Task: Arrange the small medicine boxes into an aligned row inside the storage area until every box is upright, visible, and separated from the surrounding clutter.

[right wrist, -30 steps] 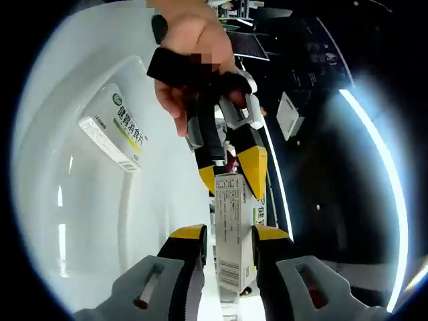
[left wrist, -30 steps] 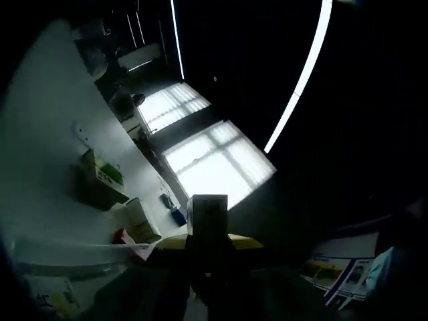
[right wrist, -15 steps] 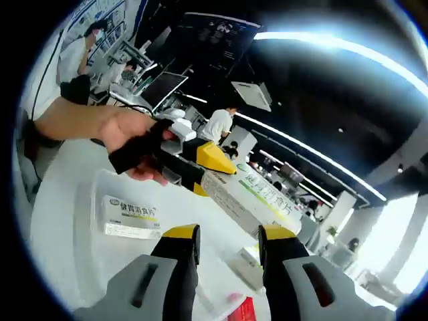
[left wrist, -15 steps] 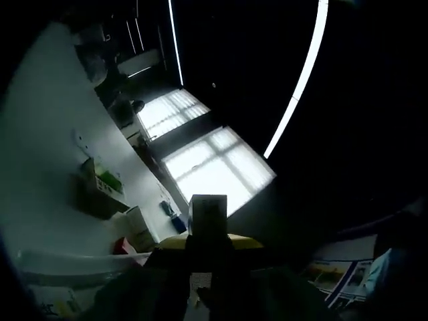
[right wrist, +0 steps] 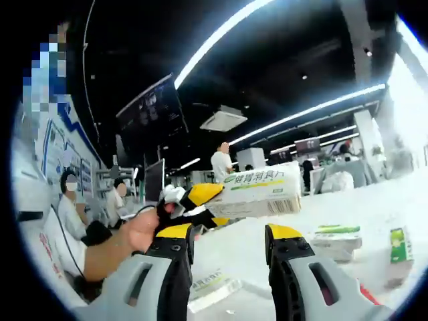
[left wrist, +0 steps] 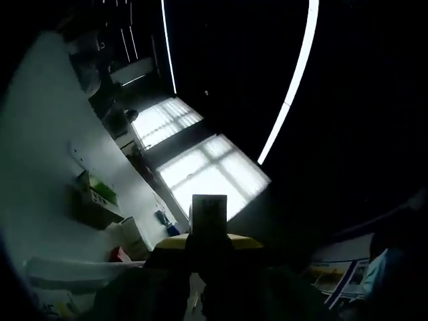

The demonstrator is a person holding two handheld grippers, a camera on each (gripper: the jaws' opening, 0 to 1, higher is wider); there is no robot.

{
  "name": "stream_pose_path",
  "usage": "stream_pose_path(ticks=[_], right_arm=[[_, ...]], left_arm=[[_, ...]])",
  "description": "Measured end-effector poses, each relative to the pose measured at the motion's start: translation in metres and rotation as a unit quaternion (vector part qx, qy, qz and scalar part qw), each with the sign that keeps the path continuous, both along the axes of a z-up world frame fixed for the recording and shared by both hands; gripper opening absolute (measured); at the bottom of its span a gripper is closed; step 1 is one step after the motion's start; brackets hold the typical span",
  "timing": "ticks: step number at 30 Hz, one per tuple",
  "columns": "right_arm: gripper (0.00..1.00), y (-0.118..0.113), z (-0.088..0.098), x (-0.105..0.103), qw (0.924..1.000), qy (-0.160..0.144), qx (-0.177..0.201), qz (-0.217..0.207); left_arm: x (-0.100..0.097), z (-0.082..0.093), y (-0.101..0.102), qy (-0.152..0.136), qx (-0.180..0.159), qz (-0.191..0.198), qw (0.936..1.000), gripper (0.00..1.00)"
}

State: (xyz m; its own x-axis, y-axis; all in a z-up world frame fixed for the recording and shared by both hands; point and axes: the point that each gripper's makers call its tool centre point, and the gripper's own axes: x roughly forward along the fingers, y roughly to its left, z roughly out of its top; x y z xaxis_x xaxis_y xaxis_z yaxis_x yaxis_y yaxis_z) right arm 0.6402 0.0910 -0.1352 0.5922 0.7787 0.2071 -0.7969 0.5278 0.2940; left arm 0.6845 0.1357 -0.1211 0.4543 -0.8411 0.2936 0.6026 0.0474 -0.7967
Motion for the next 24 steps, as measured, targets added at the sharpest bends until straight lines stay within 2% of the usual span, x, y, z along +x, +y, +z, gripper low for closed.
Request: stream_pose_path(ticks=[3,5,6,7,10,11,14,17,18,19,21,24], right_arm=[[0.38,0.004,0.007,0.001,0.9975,0.029,0.059,0.026],[0.36,0.003,0.012,0.005,0.9919,0.056,0.107,0.037],[0.36,0.001,0.015,0.008,0.9877,0.068,0.135,0.04],[0.35,-0.002,0.017,0.014,0.9771,0.099,0.183,0.045],[0.34,0.001,0.019,0.019,0.9608,0.129,0.237,0.065],[0.34,0.002,0.019,0.021,0.9581,0.134,0.245,0.063],[0.33,0.004,0.018,0.023,0.9561,0.137,0.251,0.064],[0.21,-0.001,0.013,0.029,0.9535,0.146,0.259,0.052],[0.21,-0.003,0.012,0.029,0.9516,0.149,0.263,0.055],[0.21,-0.005,0.012,0.032,0.9427,0.166,0.282,0.062],[0.2,-0.007,0.012,0.032,0.9382,0.169,0.294,0.069],[0.2,-0.008,0.01,0.032,0.9388,0.168,0.293,0.067]], left_arm=[[-0.003,0.002,-0.001,0.0,-0.009,-0.001,1.0,0.18],[-0.005,0.004,-0.002,0.004,-0.016,-0.002,0.9999,0.18],[-0.005,0.004,-0.002,0.004,-0.018,-0.003,0.9998,0.18],[-0.007,0.005,-0.003,0.004,-0.023,-0.004,0.9997,0.18],[-0.005,0.007,0.0,0.004,-0.036,-0.005,0.9993,0.18],[-0.007,0.006,0.0,0.004,-0.038,-0.005,0.9992,0.18],[-0.013,0.004,-0.003,-0.001,-0.04,-0.005,0.9992,0.18],[-0.018,0.003,-0.005,-0.001,-0.051,-0.008,0.9987,0.18],[-0.02,0.0,-0.007,-0.006,-0.038,-0.009,0.9992,0.18],[-0.019,-0.002,-0.009,-0.019,-0.019,-0.004,0.9996,0.18],[-0.022,-0.002,-0.011,-0.02,-0.016,-0.009,0.9996,0.18],[-0.021,-0.008,-0.012,-0.023,-0.003,-0.007,0.9997,0.18]])
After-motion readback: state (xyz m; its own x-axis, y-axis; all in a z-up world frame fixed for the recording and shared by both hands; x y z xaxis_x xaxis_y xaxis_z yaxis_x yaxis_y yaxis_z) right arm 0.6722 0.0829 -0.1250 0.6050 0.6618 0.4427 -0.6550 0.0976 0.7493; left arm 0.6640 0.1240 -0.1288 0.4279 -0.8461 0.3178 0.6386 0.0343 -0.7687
